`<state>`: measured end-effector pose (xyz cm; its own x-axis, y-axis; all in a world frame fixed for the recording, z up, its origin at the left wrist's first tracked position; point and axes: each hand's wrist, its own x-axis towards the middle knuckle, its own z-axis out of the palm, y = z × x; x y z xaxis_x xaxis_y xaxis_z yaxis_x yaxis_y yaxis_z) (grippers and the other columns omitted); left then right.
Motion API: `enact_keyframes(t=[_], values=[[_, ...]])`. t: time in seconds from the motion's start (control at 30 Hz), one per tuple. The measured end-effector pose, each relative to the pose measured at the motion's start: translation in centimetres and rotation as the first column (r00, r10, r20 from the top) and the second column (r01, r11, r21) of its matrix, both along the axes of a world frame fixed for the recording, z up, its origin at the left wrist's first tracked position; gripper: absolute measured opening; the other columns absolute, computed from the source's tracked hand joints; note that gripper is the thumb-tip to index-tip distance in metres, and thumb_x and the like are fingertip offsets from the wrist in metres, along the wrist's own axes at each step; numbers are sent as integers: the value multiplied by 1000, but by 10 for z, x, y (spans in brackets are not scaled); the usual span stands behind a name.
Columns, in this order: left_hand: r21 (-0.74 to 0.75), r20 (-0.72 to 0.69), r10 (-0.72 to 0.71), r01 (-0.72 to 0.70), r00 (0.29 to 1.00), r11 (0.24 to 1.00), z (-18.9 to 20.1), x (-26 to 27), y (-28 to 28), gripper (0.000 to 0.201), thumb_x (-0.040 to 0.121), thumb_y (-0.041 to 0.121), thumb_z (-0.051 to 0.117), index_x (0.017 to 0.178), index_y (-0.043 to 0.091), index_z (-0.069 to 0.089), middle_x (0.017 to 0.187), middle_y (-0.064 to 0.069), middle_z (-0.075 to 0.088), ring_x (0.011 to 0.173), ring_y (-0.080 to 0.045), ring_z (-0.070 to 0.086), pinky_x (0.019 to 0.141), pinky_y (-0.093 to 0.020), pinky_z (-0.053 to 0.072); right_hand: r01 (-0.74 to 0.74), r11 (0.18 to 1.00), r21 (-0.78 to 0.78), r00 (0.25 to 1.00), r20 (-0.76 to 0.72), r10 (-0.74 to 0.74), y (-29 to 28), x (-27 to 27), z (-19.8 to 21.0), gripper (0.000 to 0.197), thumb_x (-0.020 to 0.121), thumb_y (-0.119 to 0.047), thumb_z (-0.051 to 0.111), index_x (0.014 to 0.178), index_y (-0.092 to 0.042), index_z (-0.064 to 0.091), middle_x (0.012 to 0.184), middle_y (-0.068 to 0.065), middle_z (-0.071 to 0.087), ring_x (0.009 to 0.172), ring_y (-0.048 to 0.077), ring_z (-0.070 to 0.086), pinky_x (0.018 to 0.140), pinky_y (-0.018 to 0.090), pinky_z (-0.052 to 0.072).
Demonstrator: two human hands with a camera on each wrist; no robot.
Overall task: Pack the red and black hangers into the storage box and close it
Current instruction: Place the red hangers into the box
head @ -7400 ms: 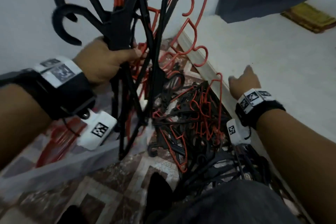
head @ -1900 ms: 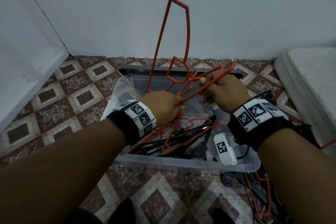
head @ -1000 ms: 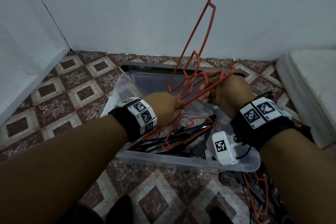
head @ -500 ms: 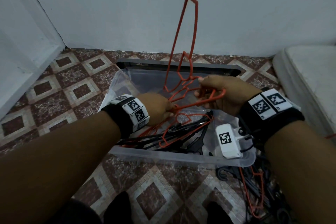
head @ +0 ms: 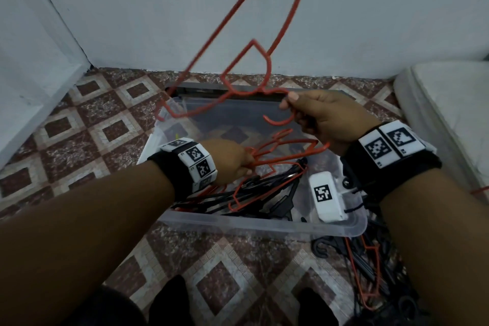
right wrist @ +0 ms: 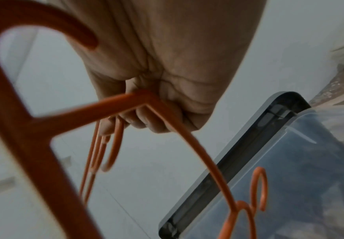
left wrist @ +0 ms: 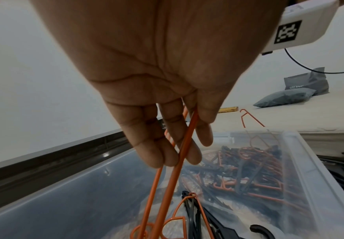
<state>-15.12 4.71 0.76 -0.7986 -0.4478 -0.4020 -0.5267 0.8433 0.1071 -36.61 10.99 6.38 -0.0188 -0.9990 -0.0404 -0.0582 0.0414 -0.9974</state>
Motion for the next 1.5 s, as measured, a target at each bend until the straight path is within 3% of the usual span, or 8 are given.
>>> enact_keyframes(t=[0.23,0.43,0.63,0.8,1.0,1.33,1.43,1.5], values=[[-74,-253,283,-311,925,948,22,16,-17,26,103,34,39,116,24,59,91,-3,67,81,-25,63,76,-38,52,301,952,-50,951,86,-297,-7,-17,3,27,102,-22,52,78,-16,65,77,5,64,59,10,51,53,23,35],[-67,-358,434,-486,827,871,36,43,-39,25,102,28,39,108,15,59,99,-7,70,91,-28,65,84,-41,51,397,913,-93,918,37,-395,-11,-27,-5,18,96,-7,54,85,-19,63,70,-4,67,54,10,55,49,22,43],[124,-555,467,-487,688,865,52,53,-38,18,102,25,40,100,25,58,85,12,70,78,-3,65,73,-26,50,503,861,-69,839,-200,-506,-12,-29,-13,16,75,-33,64,70,-17,62,59,4,57,48,17,54,51,30,46],[83,-607,342,-371,718,925,65,40,-24,17,102,29,41,98,30,57,81,16,68,72,6,62,63,-16,42,526,847,-73,840,-115,-531,-8,-25,-6,22,75,-39,66,74,-17,64,64,5,58,47,14,50,50,29,43],[-10,-461,190,-219,867,976,56,18,-7,20,102,32,43,115,24,55,92,3,67,79,-18,62,71,-32,48,365,927,89,905,199,-375,-7,8,18,45,81,-59,67,88,-14,68,58,-5,50,45,10,44,48,26,37],[50,-344,213,-208,914,977,21,-8,-2,30,101,36,46,126,24,59,107,0,68,87,-17,60,72,-24,38,260,936,238,864,375,-336,4,6,35,85,84,-83,33,104,-7,65,69,6,54,54,18,49,51,24,37],[135,-348,257,-224,902,965,21,1,-5,32,101,31,46,131,28,56,100,9,66,68,4,50,64,-18,34,291,939,184,903,271,-333,5,3,33,64,79,-74,58,93,-12,66,69,2,55,55,14,48,51,25,37],[225,-336,291,-223,896,948,21,5,-7,31,102,28,45,131,31,56,98,12,70,70,10,54,64,-11,38,345,931,123,920,150,-361,2,3,28,27,87,-41,70,89,-14,67,66,2,52,57,15,44,50,25,31]])
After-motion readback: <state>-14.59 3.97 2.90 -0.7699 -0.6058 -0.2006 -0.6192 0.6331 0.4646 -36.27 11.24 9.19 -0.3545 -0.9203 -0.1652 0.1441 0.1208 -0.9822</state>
